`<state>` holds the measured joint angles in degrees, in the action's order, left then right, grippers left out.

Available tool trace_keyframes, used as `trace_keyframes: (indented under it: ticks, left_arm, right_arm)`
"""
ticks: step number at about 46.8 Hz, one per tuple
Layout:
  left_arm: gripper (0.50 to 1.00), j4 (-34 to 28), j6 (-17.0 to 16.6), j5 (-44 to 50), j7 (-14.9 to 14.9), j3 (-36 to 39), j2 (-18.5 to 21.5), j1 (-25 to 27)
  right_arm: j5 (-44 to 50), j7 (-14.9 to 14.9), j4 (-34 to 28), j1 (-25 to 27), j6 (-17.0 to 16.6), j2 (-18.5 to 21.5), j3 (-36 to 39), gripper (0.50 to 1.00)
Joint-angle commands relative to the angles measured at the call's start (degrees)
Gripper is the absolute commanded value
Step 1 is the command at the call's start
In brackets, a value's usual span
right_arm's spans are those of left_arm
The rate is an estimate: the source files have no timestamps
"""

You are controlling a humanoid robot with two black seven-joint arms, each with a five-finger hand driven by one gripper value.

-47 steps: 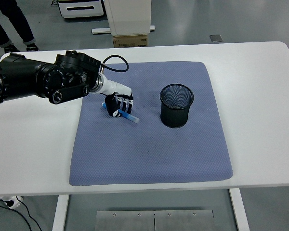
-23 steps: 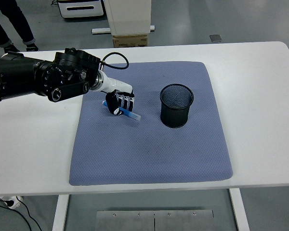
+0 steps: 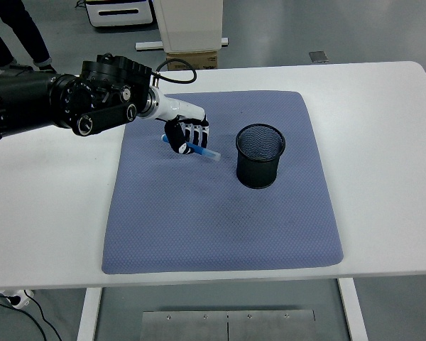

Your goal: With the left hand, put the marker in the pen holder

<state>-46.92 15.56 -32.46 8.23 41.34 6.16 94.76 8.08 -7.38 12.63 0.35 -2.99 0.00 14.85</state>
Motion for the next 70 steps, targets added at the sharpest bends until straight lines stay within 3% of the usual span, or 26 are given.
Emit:
trace_keyframes:
  ticks: [1,30,48,57,70]
  left_arm:
    - [0.5,-0.01,0.08,0.38,0.04,-0.73,0.08,0.51]
    - [0.5,0.08,3.6,0.99,-0.14,-7.94,0.0,5.96]
    - [0.5,0.08,4.48,0.99,-0.32,-14.36,-3.43,5.96]
    - [0.5,-0.01,4.48,5.3,-2.69,-16.47,-6.16,5.52]
    - [0.5,-0.1,4.48,10.48,-3.57,-18.05,-6.16,3.24]
  right_arm:
    - [0.0,0.0,-0.06,0.0,0.0,0.0,0.0,1.0]
    - [0.0,0.0,0.02,0.0,0.0,0.0,0.0,1.0]
    - [0.0,0.0,-0.06,0.0,0.0,0.0,0.0,1.0]
    - [0.0,0.0,-0.06,0.0,0.0,0.0,0.0,1.0]
    - [0.0,0.0,0.02,0.0,0.0,0.0,0.0,1.0]
